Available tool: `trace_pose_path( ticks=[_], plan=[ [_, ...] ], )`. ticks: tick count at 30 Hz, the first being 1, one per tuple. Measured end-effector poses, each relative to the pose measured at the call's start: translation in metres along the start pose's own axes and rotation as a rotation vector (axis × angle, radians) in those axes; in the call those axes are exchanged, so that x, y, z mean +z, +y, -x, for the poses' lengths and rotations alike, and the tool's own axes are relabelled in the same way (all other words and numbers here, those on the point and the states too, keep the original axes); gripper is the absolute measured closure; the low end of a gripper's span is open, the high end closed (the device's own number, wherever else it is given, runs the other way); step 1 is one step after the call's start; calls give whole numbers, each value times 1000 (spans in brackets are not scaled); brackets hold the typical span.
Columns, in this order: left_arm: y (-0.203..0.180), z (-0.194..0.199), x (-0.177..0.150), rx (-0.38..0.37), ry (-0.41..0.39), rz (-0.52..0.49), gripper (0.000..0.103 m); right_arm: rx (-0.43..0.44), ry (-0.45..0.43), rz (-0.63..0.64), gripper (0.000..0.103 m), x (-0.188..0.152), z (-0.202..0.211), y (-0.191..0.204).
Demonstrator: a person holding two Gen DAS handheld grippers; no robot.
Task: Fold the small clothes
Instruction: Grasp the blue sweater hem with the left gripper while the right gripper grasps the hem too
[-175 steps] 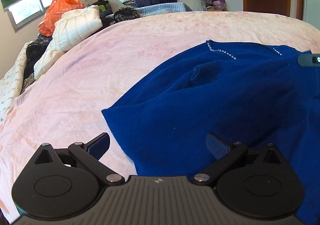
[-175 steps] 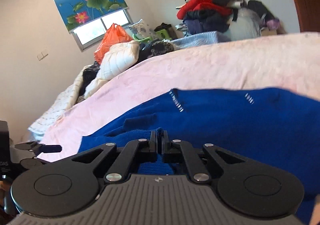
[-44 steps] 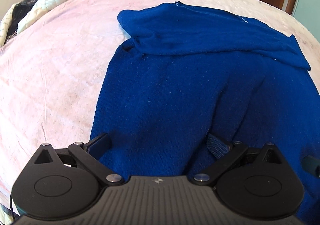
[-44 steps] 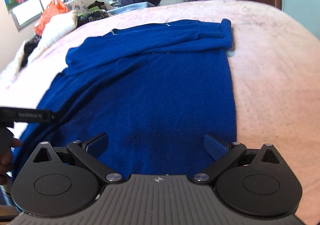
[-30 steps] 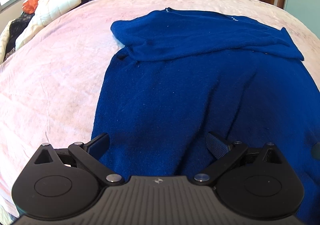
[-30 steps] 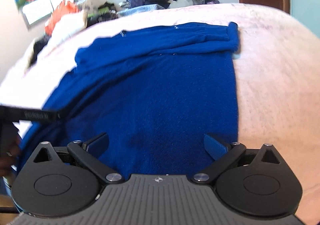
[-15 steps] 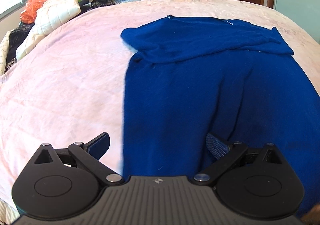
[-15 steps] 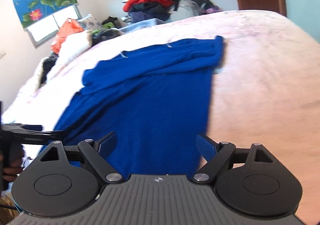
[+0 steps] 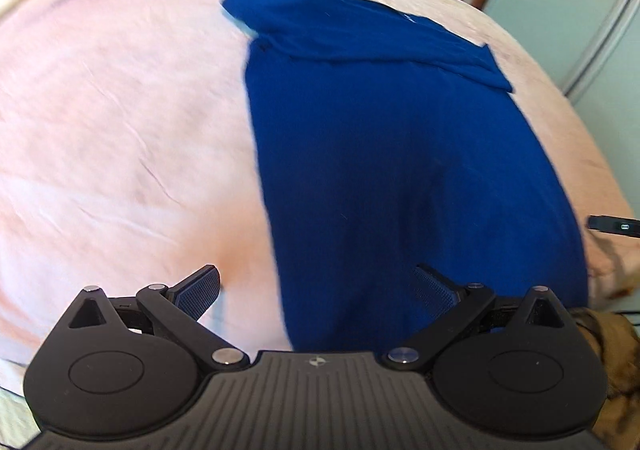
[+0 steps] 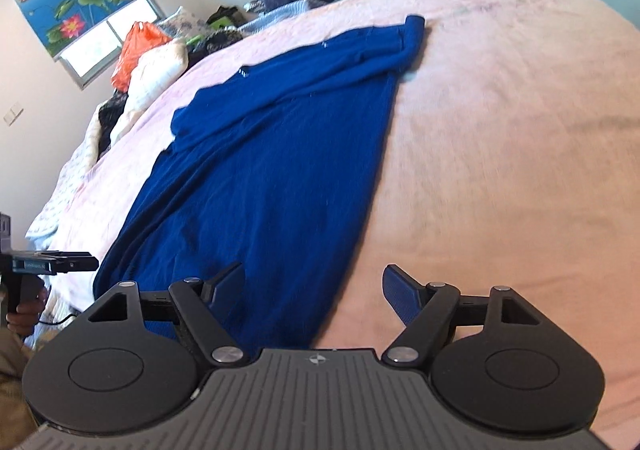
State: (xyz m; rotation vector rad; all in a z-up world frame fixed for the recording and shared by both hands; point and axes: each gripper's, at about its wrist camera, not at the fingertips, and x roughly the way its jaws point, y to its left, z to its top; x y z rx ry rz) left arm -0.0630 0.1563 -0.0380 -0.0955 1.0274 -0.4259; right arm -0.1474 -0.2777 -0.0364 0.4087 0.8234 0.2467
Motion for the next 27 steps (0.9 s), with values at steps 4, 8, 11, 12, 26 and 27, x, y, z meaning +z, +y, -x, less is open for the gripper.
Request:
trace_pose_path(
  ticks=[4, 8, 11, 12, 26, 27],
  plan=[
    [-3, -7, -11, -55, 38, -9, 0, 44, 59, -22, 24, -11, 2, -3],
    [-10, -7, -11, -86, 55, -13, 1, 120, 91, -25, 24, -19, -1, 3],
    [-19, -7, -13, -135, 73, -42, 1, 205, 128, -29, 30, -24, -9, 11],
    [-22, -8, -14, -128, 73, -56, 1, 217, 130, -17, 30, -25, -12, 16],
    [-40, -5, -1, -18, 55, -90, 90, 258, 135, 15, 88, -24, -31, 40],
    [-43, -2, 1, -24, 36, -95, 90, 258, 115, 6, 89, -23, -28, 37]
  ],
)
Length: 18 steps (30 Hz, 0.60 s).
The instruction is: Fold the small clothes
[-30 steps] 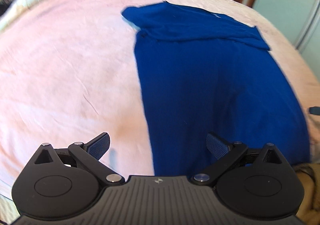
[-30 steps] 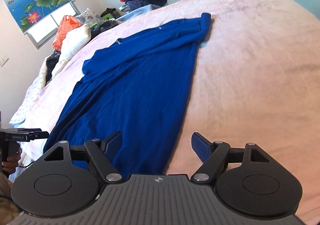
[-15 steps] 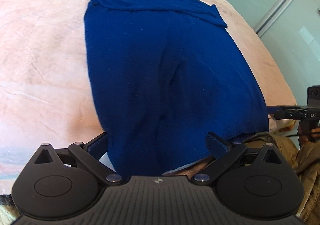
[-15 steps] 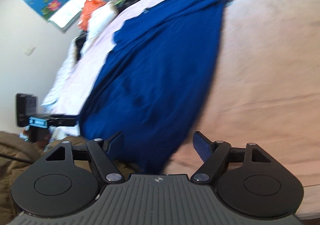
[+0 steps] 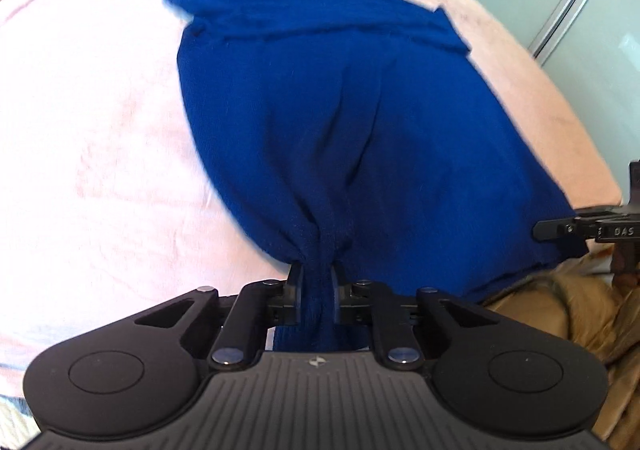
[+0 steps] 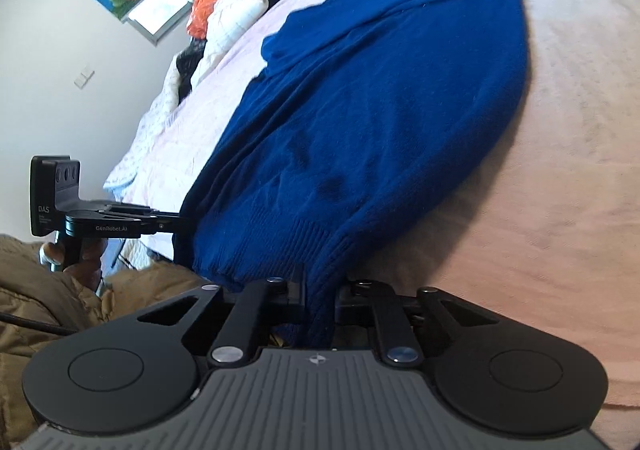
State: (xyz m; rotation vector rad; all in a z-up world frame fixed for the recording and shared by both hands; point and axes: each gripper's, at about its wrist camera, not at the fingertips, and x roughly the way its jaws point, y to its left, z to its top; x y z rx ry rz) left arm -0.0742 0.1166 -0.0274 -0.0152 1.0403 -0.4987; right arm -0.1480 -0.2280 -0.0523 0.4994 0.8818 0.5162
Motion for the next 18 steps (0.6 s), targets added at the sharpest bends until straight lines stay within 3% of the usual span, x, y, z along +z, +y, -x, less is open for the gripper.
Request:
trace_pose_path(
  ticks=[6, 9, 11, 16, 18],
  plan=[
    [-21, 20, 25, -50, -180, -61, 91, 1, -145, 9, 89, 21, 36, 0],
    [-25, 17, 43, -70, -224, -54, 91, -17, -201, 22, 89, 33, 49, -4],
    [-23, 5, 51, -65, -215, -46, 91, -51, -202, 36, 89, 38, 47, -8],
    [-16, -30, 49, -55, -99, 11, 91, -84, -118, -28, 85, 31, 21, -29],
    [-11, -30, 43, -68, -102, 54, 91, -85, -108, -61, 84, 25, 19, -36]
  ],
)
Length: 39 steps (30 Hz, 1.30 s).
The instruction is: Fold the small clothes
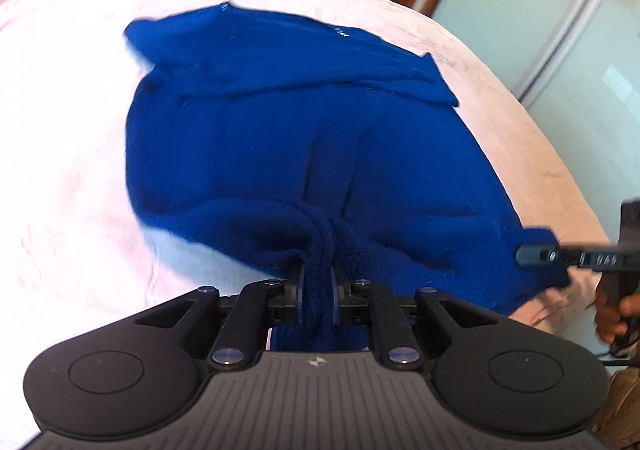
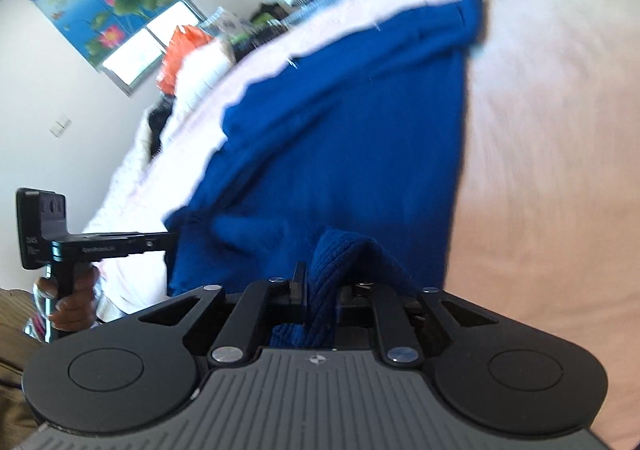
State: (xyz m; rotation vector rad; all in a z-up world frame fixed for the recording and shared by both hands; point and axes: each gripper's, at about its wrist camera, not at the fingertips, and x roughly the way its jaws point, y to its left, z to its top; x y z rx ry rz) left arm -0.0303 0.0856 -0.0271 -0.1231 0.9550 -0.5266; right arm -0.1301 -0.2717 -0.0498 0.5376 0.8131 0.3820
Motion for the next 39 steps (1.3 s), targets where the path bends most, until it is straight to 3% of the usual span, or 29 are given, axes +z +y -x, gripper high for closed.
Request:
trace_pose_path(
  ticks=[5, 8, 12, 14, 17, 18, 19, 22, 27, 32, 35, 39],
  plan=[
    [7, 9, -8, -35, -12, 34, 87, 44, 27, -31, 65, -11, -2, -5],
    [13, 10, -13, -41, -17, 39, 78, 51, 33, -35, 65, -15, 0, -6],
    [17, 16, -23, -38, -36, 56, 36, 62, 28, -53, 65, -19, 3, -9],
    [18, 17, -27, -31, -43, 58, 35, 61, 26, -50, 65, -20, 3, -8],
    [16, 11, -29, -52, 0, 44, 38, 46, 26, -36, 67, -19, 1, -4],
    [14, 9, -29, -56, 14, 32, 52, 41, 29, -28, 68, -19, -1, -1],
    [12, 7, -30, -57, 32, 12, 74, 40, 33, -21, 79, -19, -1, 1],
    [6, 9, -30, -58, 38, -11, 88, 93, 37, -32, 86, -18, 1, 1],
    [-4, 52, -19, -77, -110, -82, 91, 220, -34, -75, 89, -8, 15, 4],
    [-7, 124, -9, -203, -319, -116, 93, 391, -120, 19, 89, 7, 45, 31],
    [0, 144, -9, -263, -375, -98, 93, 468, -151, 84, 89, 9, 56, 37],
    [5, 130, -7, -219, -337, -54, 93, 438, -142, 18, 89, 13, 45, 24]
  ],
)
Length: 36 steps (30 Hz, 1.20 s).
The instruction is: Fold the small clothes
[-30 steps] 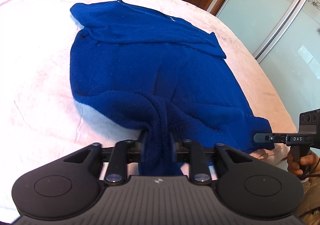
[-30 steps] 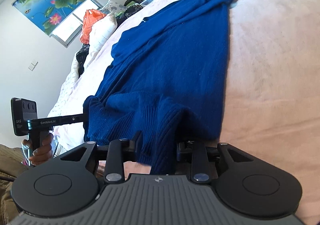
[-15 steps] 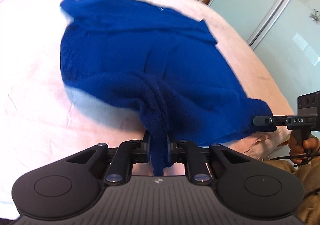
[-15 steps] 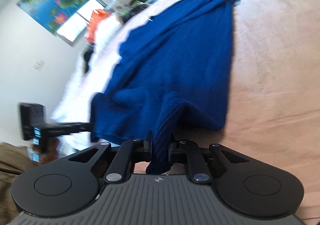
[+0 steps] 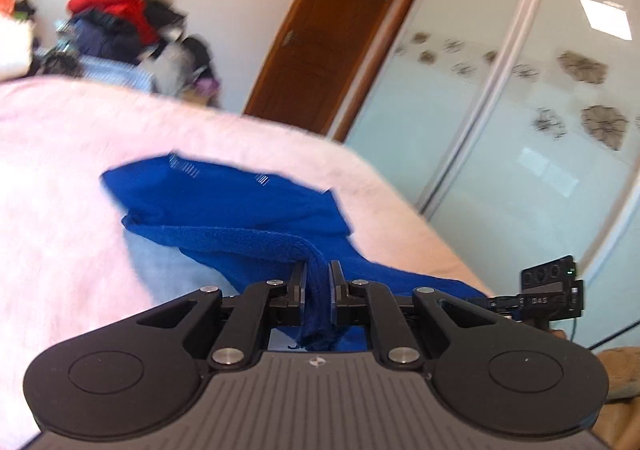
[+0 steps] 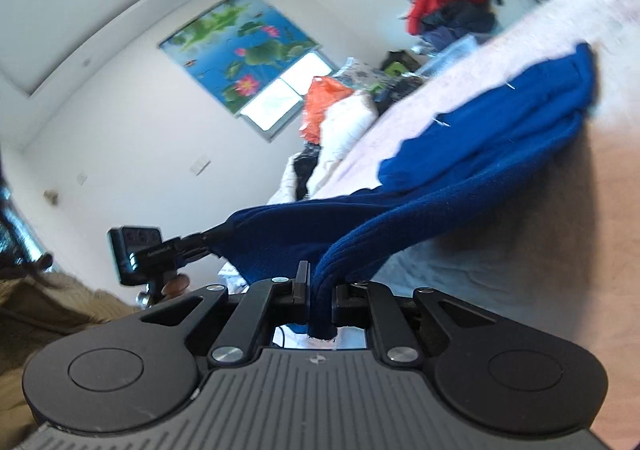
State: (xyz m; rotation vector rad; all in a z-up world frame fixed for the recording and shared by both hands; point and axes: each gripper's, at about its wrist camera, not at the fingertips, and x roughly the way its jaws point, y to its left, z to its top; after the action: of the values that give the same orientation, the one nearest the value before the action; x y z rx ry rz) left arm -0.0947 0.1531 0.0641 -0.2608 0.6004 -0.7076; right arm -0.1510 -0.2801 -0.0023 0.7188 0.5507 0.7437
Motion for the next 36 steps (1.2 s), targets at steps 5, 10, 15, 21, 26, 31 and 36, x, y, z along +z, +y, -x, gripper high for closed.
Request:
trace_pose_path(
  ticks=[5, 10, 15, 21, 26, 31, 36],
  plan=[
    [9, -21, 6, 23, 16, 51, 97, -27, 1, -61, 89, 10, -17, -20],
    [23, -38, 26, 51, 11, 77, 97, -3, -49, -130, 89, 26, -39, -44],
    [36, -48, 22, 45, 160, 108, 96, -9, -16, -107, 89, 34, -49, -54],
    [56, -59, -24, 155, 391, 232, 84, -30, 0, -152, 89, 23, -50, -64],
    [68, -53, -58, 42, 393, 450, 15, -41, 10, -156, 89, 14, -51, -60],
    [71, -70, -72, -45, 372, 578, 12, -47, 15, -152, 89, 10, -52, -57],
    [48, -89, -69, -16, 397, 423, 47, -64, 20, -140, 89, 10, -52, -53]
  ],
)
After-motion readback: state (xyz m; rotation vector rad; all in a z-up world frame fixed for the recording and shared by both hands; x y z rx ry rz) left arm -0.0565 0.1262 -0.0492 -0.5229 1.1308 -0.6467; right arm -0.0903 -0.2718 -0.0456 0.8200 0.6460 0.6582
